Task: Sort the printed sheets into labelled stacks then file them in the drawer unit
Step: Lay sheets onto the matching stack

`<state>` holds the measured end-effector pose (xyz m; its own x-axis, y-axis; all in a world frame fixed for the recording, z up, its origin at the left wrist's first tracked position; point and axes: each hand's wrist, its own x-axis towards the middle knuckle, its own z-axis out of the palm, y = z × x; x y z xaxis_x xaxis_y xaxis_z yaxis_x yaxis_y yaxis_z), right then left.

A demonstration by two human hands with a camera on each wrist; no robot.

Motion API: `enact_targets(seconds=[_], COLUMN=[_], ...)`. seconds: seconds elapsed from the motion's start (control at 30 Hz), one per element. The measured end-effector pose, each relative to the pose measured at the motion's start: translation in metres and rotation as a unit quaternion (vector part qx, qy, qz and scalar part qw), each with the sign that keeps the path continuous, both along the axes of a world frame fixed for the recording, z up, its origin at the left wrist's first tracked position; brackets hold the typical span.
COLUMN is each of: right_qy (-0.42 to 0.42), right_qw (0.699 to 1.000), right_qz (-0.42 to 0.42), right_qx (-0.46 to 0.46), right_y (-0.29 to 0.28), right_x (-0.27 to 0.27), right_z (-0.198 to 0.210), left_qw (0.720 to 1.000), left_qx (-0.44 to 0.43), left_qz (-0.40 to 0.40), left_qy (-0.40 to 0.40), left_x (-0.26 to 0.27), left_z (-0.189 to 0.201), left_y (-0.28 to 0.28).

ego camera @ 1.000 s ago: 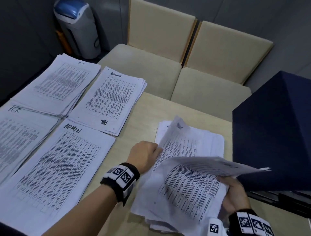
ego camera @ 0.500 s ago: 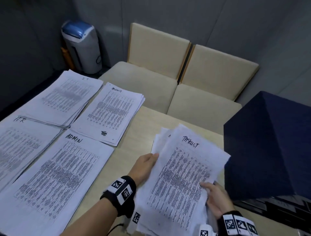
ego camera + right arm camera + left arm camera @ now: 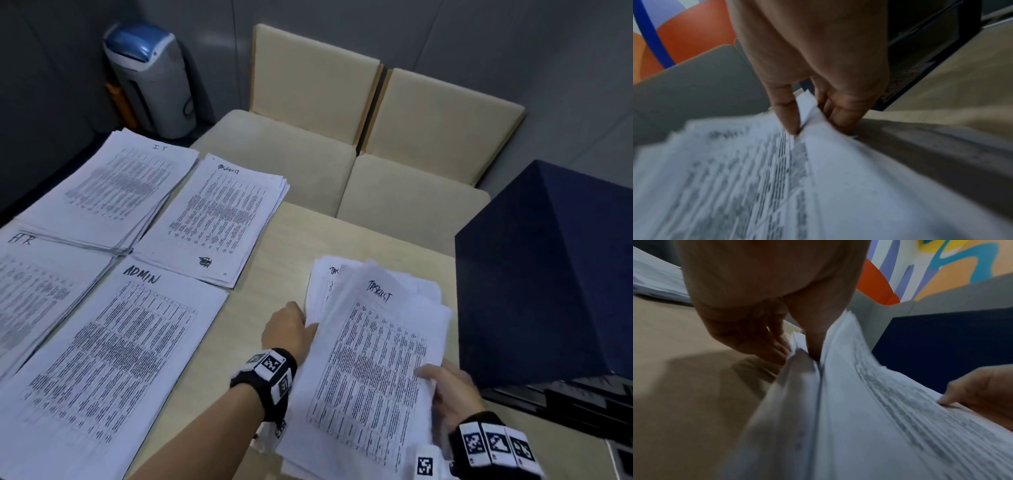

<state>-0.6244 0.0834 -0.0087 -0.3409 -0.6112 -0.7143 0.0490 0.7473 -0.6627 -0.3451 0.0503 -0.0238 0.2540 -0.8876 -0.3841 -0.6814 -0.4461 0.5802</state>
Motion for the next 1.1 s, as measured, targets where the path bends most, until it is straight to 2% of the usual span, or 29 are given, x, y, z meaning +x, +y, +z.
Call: enact_targets(seconds=[0.13, 0.23, 0.27, 0.33, 0.4, 0.43, 0.5, 0.57, 0.63, 0.7, 0.83, 0.97, 1.03, 1.1], right_qy=[-0.053, -0.063, -0.056, -0.056, -0.080, -0.094, -0.111, -0.134, -0.130, -0.128, -0.141, -0.085, -0.078, -0.094], right_qw=[0.995, 0.993, 0.995, 0.997, 0.996, 0.995, 0.992, 0.986, 0.985, 0.982, 0.981, 0.985, 0.981, 0.970], right_qz=[0.066, 0.059, 0.041, -0.001, -0.030, -0.040, -0.055, -0.066, -0.048, -0.030, -0.024, -0.065, -0.091, -0.108], right_qx=[0.050, 0.079, 0.078, 0.050, 0.019, 0.003, -0.032, -0.067, -0.103, -0.138, -0.133, -0.137, -0.154, -0.194], right_y=[0.004, 0.007, 0.010, 0.014, 0.016, 0.017, 0.017, 0.018, 0.018, 0.016, 0.011, 0.006, 0.002, -0.001], right_x=[0.001, -0.009, -0.010, -0.019, -0.023, -0.024, -0.021, -0.019, -0.015, -0.012, -0.007, -0.011, -0.010, -0.009], right_z=[0.011, 0.009, 0.012, 0.012, 0.014, 0.013, 0.016, 0.016, 0.020, 0.025, 0.025, 0.014, 0.018, 0.028], left_qw=[0.999, 0.992, 0.983, 0.946, 0.921, 0.919, 0.937, 0.958, 0.957, 0.940, 0.921, 0.898, 0.896, 0.907], left_qx=[-0.026, -0.044, -0.040, -0.034, -0.061, -0.088, -0.136, -0.163, -0.173, -0.145, -0.087, -0.058, -0.065, -0.086], left_qz=[-0.037, -0.103, -0.144, -0.237, -0.285, -0.291, -0.266, -0.232, -0.201, -0.185, -0.184, -0.119, -0.085, -0.080], left_qy=[-0.016, -0.063, -0.110, -0.217, -0.258, -0.252, -0.181, -0.039, 0.121, 0.248, 0.332, 0.419, 0.432, 0.406], left_x=[-0.002, -0.002, 0.000, 0.005, 0.008, 0.009, 0.009, 0.007, 0.002, -0.002, 0.001, 0.002, -0.004, -0.012], left_z=[0.001, 0.008, 0.012, 0.024, 0.038, 0.040, 0.040, 0.037, 0.036, 0.039, 0.033, 0.030, 0.040, 0.060], left_y=[-0.004, -0.006, -0.007, -0.008, -0.009, -0.009, -0.009, -0.005, 0.001, 0.008, 0.011, 0.009, 0.011, 0.016])
